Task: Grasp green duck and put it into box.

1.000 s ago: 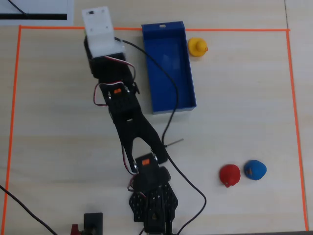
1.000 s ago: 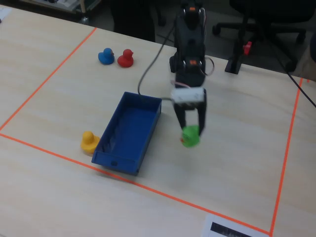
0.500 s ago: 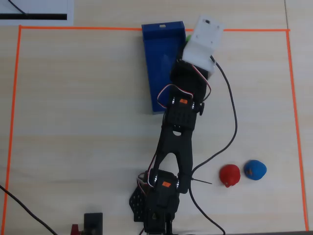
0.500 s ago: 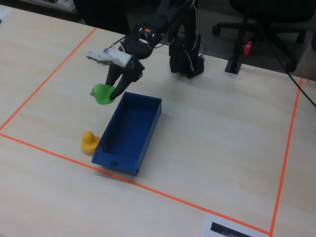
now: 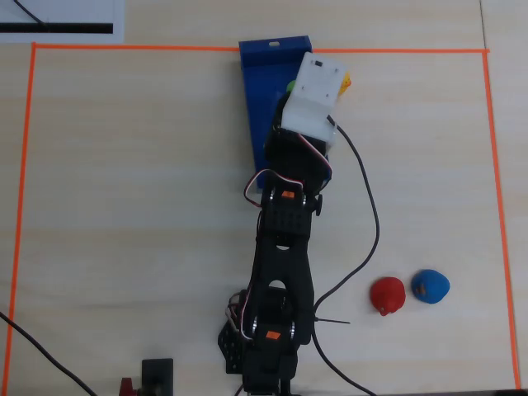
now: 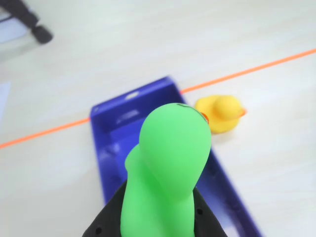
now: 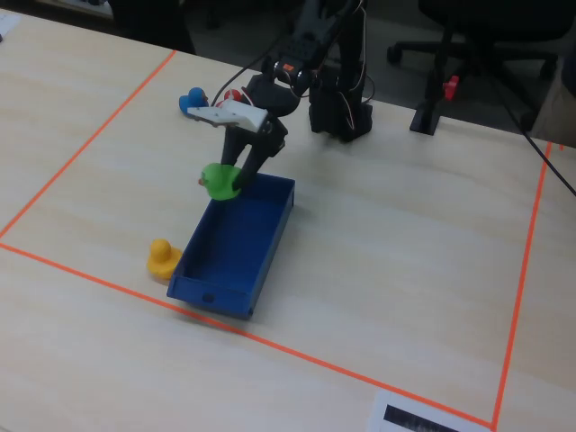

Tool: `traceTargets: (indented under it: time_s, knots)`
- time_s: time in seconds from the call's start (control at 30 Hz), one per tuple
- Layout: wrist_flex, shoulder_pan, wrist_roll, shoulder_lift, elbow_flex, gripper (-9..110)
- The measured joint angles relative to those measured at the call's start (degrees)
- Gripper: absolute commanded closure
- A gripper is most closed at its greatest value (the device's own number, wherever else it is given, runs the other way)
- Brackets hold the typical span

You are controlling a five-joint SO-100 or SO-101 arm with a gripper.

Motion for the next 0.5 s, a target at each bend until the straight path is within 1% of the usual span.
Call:
traceTargets:
  time_s: [0.23, 0.5]
  knots:
    - [0.35, -4.04, 0.0, 5.19, 8.17, 101]
    - [0.35, -4.04, 0.0, 5.45, 9.93, 101]
